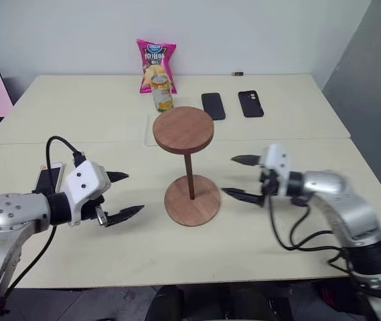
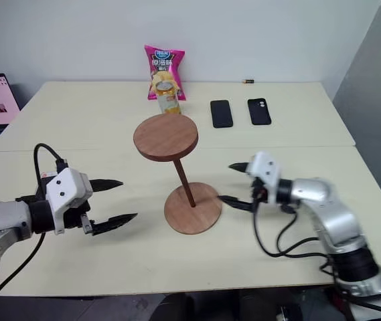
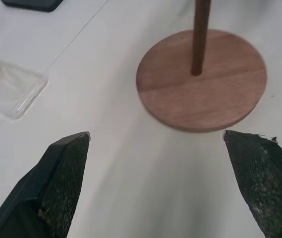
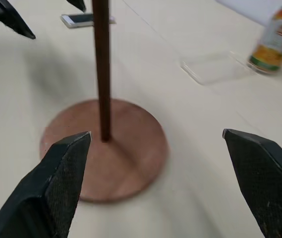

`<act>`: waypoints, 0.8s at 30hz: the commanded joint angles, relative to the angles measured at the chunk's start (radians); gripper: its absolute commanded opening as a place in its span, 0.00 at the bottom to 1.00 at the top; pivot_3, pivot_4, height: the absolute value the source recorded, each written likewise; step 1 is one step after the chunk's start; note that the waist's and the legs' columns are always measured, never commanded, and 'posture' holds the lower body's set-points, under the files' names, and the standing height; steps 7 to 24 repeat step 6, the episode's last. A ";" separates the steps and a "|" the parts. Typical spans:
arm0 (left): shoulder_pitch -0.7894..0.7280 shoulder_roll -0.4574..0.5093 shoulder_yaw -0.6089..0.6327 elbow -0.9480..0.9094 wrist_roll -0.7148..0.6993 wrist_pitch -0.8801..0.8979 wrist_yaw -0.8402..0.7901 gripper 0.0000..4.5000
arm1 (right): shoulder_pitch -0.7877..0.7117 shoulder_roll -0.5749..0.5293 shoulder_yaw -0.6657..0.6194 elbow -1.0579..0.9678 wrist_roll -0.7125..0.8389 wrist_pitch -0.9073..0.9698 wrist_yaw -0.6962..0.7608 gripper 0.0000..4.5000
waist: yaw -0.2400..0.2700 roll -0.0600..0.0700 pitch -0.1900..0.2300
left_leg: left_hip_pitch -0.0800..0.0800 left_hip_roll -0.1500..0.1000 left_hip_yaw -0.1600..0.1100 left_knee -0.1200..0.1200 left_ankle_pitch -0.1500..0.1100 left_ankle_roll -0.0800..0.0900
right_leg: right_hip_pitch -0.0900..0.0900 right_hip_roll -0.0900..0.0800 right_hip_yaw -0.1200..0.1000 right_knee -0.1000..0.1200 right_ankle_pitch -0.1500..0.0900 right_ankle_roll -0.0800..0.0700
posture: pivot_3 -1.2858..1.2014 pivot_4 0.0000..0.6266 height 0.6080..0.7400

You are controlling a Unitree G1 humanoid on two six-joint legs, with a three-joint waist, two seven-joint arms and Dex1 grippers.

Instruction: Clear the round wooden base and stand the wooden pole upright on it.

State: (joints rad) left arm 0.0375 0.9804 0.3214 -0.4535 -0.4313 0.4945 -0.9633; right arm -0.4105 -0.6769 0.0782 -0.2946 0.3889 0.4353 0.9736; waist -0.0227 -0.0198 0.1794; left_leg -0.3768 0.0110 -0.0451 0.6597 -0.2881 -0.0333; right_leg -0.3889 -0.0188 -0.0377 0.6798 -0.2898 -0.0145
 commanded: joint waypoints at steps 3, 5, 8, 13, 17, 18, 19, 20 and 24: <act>0.013 0.013 0.066 0.004 -0.015 0.006 -0.012 1.00 | 0.032 -0.121 -0.103 -0.068 0.077 0.000 0.104 0.99 | -0.002 -0.001 0.001 | 0.000 0.000 0.000 0.000 0.000 0.000 | 0.000 0.000 0.000 0.000 0.000 0.000 | 0.52 0.24 1.00; 0.020 0.010 0.074 0.001 -0.021 0.011 -0.015 1.00 | 0.060 -0.169 -0.149 -0.078 0.117 0.028 0.139 0.99 | 0.000 -0.001 0.002 | 0.000 0.000 0.000 0.000 0.000 0.000 | 0.000 0.000 0.000 0.000 0.000 0.000 | 0.52 0.24 1.00; 0.021 0.005 0.079 0.007 -0.027 0.005 -0.020 1.00 | 0.072 -0.185 -0.161 -0.084 0.135 0.041 0.150 0.99 | 0.000 -0.001 0.002 | 0.000 0.000 0.000 0.000 0.000 0.000 | 0.000 0.000 0.000 0.000 0.000 0.000 | 0.52 0.24 1.00; 0.021 0.005 0.079 0.007 -0.027 0.005 -0.020 1.00 | 0.072 -0.185 -0.161 -0.084 0.135 0.041 0.150 0.99 | 0.000 -0.001 0.002 | 0.000 0.000 0.000 0.000 0.000 0.000 | 0.000 0.000 0.000 0.000 0.000 0.000 | 0.52 0.24 1.00; 0.021 0.005 0.079 0.007 -0.027 0.005 -0.020 1.00 | 0.072 -0.185 -0.161 -0.084 0.135 0.041 0.150 0.99 | 0.000 -0.001 0.002 | 0.000 0.000 0.000 0.000 0.000 0.000 | 0.000 0.000 0.000 0.000 0.000 0.000 | 0.52 0.24 1.00; 0.021 0.005 0.079 0.007 -0.027 0.005 -0.020 1.00 | 0.072 -0.185 -0.161 -0.084 0.135 0.041 0.150 0.99 | 0.000 -0.001 0.002 | 0.000 0.000 0.000 0.000 0.000 0.000 | 0.000 0.000 0.000 0.000 0.000 0.000 | 0.52 0.24 1.00; 0.021 0.005 0.079 0.007 -0.027 0.005 -0.020 1.00 | 0.072 -0.185 -0.161 -0.084 0.135 0.041 0.150 0.99 | 0.000 -0.001 0.002 | 0.000 0.000 0.000 0.000 0.000 0.000 | 0.000 0.000 0.000 0.000 0.000 0.000 | 0.52 0.24 1.00; 0.021 0.005 0.079 0.007 -0.027 0.005 -0.020 1.00 | 0.072 -0.185 -0.161 -0.084 0.135 0.041 0.150 0.99 | 0.000 -0.001 0.002 | 0.000 0.000 0.000 0.000 0.000 0.000 | 0.000 0.000 0.000 0.000 0.000 0.000 | 0.52 0.24 1.00; 0.021 0.005 0.079 0.007 -0.027 0.005 -0.020 1.00 | 0.072 -0.185 -0.161 -0.084 0.135 0.041 0.150 0.99 | 0.000 -0.001 0.002 | 0.000 0.000 0.000 0.000 0.000 0.000 | 0.000 0.000 0.000 0.000 0.000 0.000 | 0.52 0.24 1.00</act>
